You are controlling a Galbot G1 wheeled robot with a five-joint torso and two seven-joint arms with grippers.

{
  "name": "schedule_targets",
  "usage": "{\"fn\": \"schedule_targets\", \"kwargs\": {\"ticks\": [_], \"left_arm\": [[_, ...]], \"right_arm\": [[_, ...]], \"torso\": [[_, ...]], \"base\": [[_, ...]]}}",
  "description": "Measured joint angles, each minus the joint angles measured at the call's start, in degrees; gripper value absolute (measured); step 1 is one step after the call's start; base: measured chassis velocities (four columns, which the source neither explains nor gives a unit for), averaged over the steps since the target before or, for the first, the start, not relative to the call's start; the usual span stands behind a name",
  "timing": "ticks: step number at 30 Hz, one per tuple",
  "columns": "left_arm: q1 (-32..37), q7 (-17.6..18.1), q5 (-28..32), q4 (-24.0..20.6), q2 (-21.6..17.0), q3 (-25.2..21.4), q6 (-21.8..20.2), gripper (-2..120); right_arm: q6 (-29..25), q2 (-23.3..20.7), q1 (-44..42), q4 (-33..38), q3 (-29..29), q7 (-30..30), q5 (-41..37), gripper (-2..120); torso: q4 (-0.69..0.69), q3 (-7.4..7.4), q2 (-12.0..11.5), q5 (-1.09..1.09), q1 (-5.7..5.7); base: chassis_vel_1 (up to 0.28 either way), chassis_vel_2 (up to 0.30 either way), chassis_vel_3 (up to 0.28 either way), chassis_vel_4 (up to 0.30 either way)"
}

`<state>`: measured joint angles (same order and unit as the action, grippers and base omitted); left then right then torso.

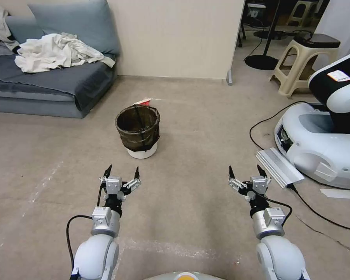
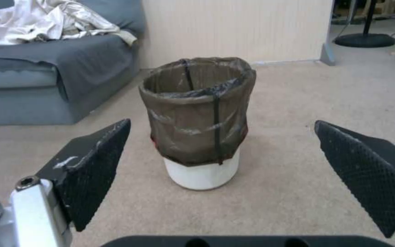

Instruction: Pick up the trash can from the floor.

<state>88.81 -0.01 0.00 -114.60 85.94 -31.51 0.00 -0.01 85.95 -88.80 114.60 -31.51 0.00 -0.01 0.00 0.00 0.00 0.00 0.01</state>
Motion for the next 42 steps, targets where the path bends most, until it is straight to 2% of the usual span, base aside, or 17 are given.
{"fn": "schedule_targets", "kwargs": {"ticks": [17,20,23,24,26,27,29,30,31,33,34,35,37,38,41,42], "left_arm": [[0.07,0.0,0.04,-0.24,0.0,-0.03,-0.13,100],[0.94,0.0,1.27,-2.81,0.07,-0.7,-2.36,100],[2.95,-0.34,4.16,-8.44,0.34,-2.3,-7.4,100],[2.95,-0.34,4.16,-8.44,0.34,-2.3,-7.4,100],[4.63,-0.68,6.6,-13.27,0.56,-3.66,-11.69,100],[4.63,-0.68,6.6,-13.27,0.56,-3.66,-11.69,100],[5.84,-0.91,8.26,-16.69,0.71,-4.58,-14.54,100],[6.62,-1.9,9.16,-18.15,0.67,-5.25,-14.71,100],[7.76,-3.01,10.04,-19.47,0.59,-6.13,-14.57,100],[8.2,-3.54,10.4,-19.84,0.54,-6.49,-14.25,100],[8.61,-4.17,10.71,-19.87,0.55,-6.55,-13.5,100],[8.79,-4.42,10.83,-19.67,0.58,-6.58,-12.79,100],[8.88,-4.53,10.87,-19.47,0.63,-6.57,-12.24,100],[9.01,-4.73,10.88,-19.16,0.72,-6.51,-11.85,100],[9.13,-4.88,10.87,-18.84,0.88,-6.49,-11.31,100],[9.16,-4.94,10.85,-18.72,0.93,-6.48,-11.23,100]], "right_arm": [[0.04,0.0,-0.03,0.0,-0.01,0.0,-0.01,100],[1.09,0.12,-0.68,1.36,-0.42,-0.01,-0.42,100],[4.87,0.61,-2.98,6.44,-2.08,-0.33,-2.02,100],[4.87,0.61,-2.98,6.44,-2.08,-0.33,-2.02,100],[8.43,1.07,-5.12,11.17,-3.6,-0.74,-3.52,100],[8.43,1.07,-5.12,11.17,-3.6,-0.74,-3.52,100],[10.97,1.4,-6.78,14.77,-4.75,-1.02,-4.63,100],[11.01,1.49,-7.2,15.77,-4.93,-0.97,-5.15,100],[10.84,1.76,-8.41,17.35,-5.72,-0.6,-6.65,100],[10.19,2.07,-9.45,19.04,-6.43,0.05,-8.11,100],[9.11,2.24,-10.24,20.22,-7.07,0.97,-9.32,100],[8.52,2.29,-10.49,20.27,-7.21,1.5,-9.87,100],[7.89,2.27,-10.5,20.26,-7.26,1.78,-10.16,100],[7.36,2.19,-10.48,20.1,-7.31,1.97,-10.37,100],[6.51,1.96,-10.39,19.53,-7.3,2.16,-10.84,100],[6.25,1.86,-10.36,19.38,-7.28,2.17,-10.99,100]], "torso": [[-0.01,0.0,0.0,0.0,0.0],[-0.01,0.0,0.0,0.01,-0.01],[0.0,0.0,0.0,0.0,0.0],[0.0,0.0,0.0,0.0,0.0],[0.01,0.0,0.0,0.0,0.0],[0.01,0.0,0.0,0.0,0.0],[0.0,0.0,0.0,0.0,0.0],[0.01,0.01,-0.01,-0.01,0.0],[-0.04,0.0,0.0,0.04,0.0],[0.0,0.0,0.01,0.09,0.0],[0.0,0.0,0.0,-0.09,0.0],[0.02,0.0,0.0,0.02,0.0],[0.01,0.0,0.0,0.06,0.0],[0.0,0.0,0.0,-0.05,0.0],[0.0,0.0,0.0,0.03,0.0],[0.0,-0.01,0.0,-0.02,0.0]], "base": [[0.0,0.0,0.0,0.0],[0.0,0.0,0.0,0.0],[0.0,0.0,0.0,0.0],[0.0,0.0,0.0,0.0],[0.0,0.0,0.0,0.0],[0.0,0.0,0.0,0.0],[0.0,0.0,0.0,0.0],[0.0,0.0,0.0,0.0],[0.0,0.0,0.0,0.0],[0.0,0.0,0.0,0.0],[0.0,0.0,0.0,0.0],[0.0,0.0,0.0,0.0],[0.0,0.0,0.0,0.0],[0.0,0.0,0.0,0.0],[0.0,0.0,0.0,0.0],[0.0,0.0,0.0,0.0]]}}
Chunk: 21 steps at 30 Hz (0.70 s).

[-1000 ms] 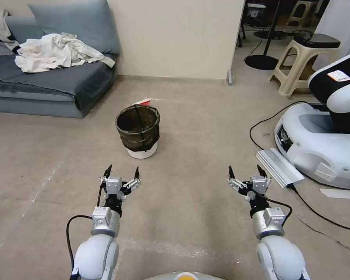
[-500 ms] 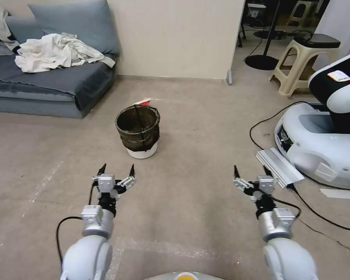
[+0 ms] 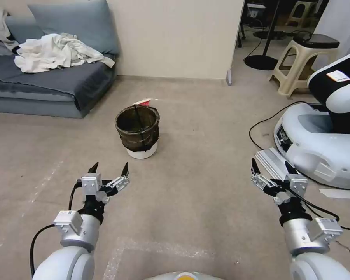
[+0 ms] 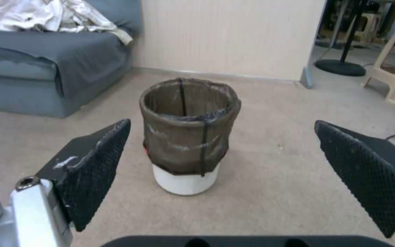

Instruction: Pick up the trash can from the floor.

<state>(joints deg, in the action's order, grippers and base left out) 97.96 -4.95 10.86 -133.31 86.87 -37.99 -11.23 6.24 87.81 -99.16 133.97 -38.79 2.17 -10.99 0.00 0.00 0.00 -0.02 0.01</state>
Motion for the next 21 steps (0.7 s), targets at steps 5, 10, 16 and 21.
{"fn": "schedule_targets", "kwargs": {"ticks": [5,10,16,21], "left_arm": [[0.0,-0.01,-0.06,0.12,0.13,-0.13,0.23,100],[0.27,0.02,-0.29,0.16,0.34,-0.39,0.53,100],[0.53,0.11,-0.55,0.16,0.63,-0.45,0.81,100],[0.57,0.28,-0.64,0.15,0.67,-0.5,1.11,100]], "right_arm": [[-0.32,-0.24,0.19,-0.41,0.11,0.0,-0.37,100],[-0.95,-0.56,0.59,-0.94,0.23,0.0,-0.89,100],[-1.16,-0.73,0.81,-1.23,0.45,0.01,-1.11,100],[-1.2,-0.8,0.92,-1.28,0.57,0.01,-1.18,100]], "torso": [[0.0,0.0,0.0,0.01,0.0],[0.0,0.0,0.0,0.02,-0.01],[0.0,0.0,0.0,0.02,-0.01],[-0.01,0.0,0.0,0.02,-0.01]], "base": [[0.0,0.0,0.0,0.0],[0.0,0.0,0.0,0.0],[0.029,0.022,0.028,0.022],[0.084,0.072,0.06,0.055]]}}
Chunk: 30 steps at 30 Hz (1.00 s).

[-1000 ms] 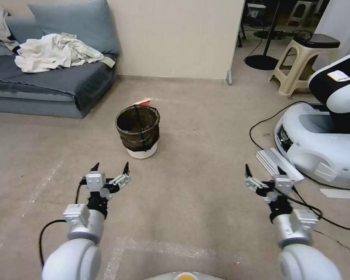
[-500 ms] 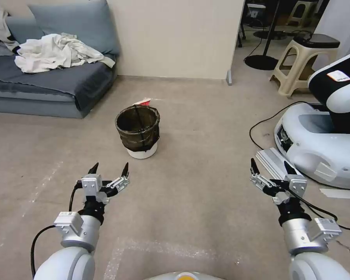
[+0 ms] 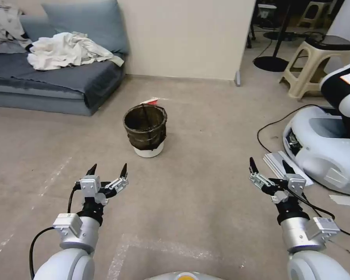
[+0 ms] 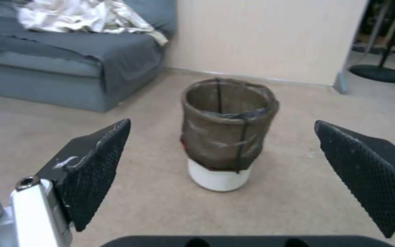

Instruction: Pick up the trash can from the floor.

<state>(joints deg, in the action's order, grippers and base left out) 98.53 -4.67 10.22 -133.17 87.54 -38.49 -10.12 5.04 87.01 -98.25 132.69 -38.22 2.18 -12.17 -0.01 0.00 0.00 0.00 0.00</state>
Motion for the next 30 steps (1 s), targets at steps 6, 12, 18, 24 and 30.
{"fn": "schedule_targets", "kwargs": {"ticks": [6,12,18,24,30], "left_arm": [[-0.04,0.33,-0.01,0.0,0.0,0.0,0.13,100],[-0.06,0.41,-0.26,0.19,0.05,0.02,0.71,100],[-0.02,0.4,-0.32,0.22,0.05,0.02,0.74,100],[-0.08,0.51,-0.46,0.68,-0.14,-0.02,1.9,100],[-0.41,0.81,-0.94,0.92,-0.24,0.03,2.46,100]], "right_arm": [[-0.01,-0.07,-0.01,0.0,0.02,0.0,-0.15,100],[-0.23,-0.11,-0.04,-0.02,-0.02,0.0,-0.24,100],[-0.3,-0.11,-0.06,-0.02,-0.04,0.0,-0.29,100],[-1.03,-0.01,-0.05,-0.23,-0.01,0.31,-0.33,100],[-3.26,-0.01,-0.03,-1.11,-0.13,1.91,-0.68,100]], "torso": [[0.0,0.0,0.0,0.0,0.0],[0.0,0.0,0.0,0.0,0.0],[0.01,0.0,0.0,0.0,0.0],[-0.01,0.0,0.0,0.0,0.0],[0.0,0.0,0.0,0.0,0.0]], "base": [[0.035,0.039,0.03,0.029],[0.0,0.0,0.0,0.0],[0.0,0.0,0.0,0.0],[0.008,0.003,0.004,0.007],[0.0,0.0,0.0,0.0]]}}
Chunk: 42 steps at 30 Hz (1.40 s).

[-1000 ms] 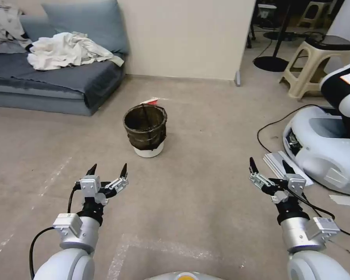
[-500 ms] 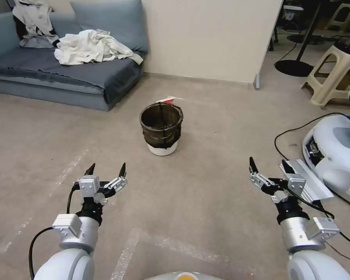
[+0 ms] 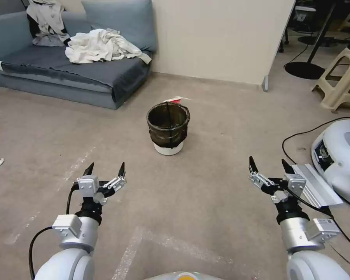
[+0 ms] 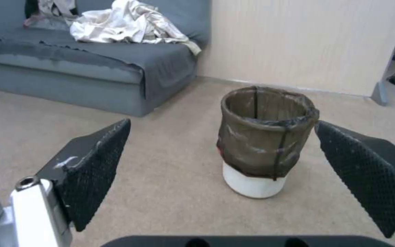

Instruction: Pick up the trash can from the floor.

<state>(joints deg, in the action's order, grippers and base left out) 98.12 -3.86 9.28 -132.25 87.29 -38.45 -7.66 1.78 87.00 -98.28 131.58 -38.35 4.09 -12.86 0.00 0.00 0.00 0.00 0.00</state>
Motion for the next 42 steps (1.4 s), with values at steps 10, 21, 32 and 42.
{"fn": "schedule_targets", "kwargs": {"ticks": [10,21,32,42], "left_arm": [[-0.17,0.17,0.05,0.05,-0.19,-0.22,-0.01,100],[-0.2,0.24,0.17,0.11,-0.17,-0.19,0.13,100],[-0.45,0.24,0.38,0.55,-0.39,-0.2,0.41,100],[-0.91,0.27,0.5,1.32,-0.67,-0.23,0.73,100]], "right_arm": [[-0.41,-0.19,0.3,-0.38,0.23,0.21,-0.43,100],[-0.48,-0.34,0.17,-0.37,0.29,0.26,-0.51,100],[-0.67,-0.12,-0.02,-0.1,0.37,0.27,-0.56,100],[-0.73,0.04,-0.02,-0.06,0.4,0.29,-0.51,100]], "torso": [[0.0,0.0,0.0,0.0,0.0],[-0.01,0.0,0.0,-0.01,-0.01],[0.0,0.0,0.0,0.0,0.0],[-0.01,0.0,0.0,-0.01,0.0]], "base": [[-0.015,0.02,0.024,-0.015],[-0.166,0.172,0.175,-0.175],[-0.175,0.192,0.187,-0.187],[-0.178,0.182,0.19,-0.177]]}}
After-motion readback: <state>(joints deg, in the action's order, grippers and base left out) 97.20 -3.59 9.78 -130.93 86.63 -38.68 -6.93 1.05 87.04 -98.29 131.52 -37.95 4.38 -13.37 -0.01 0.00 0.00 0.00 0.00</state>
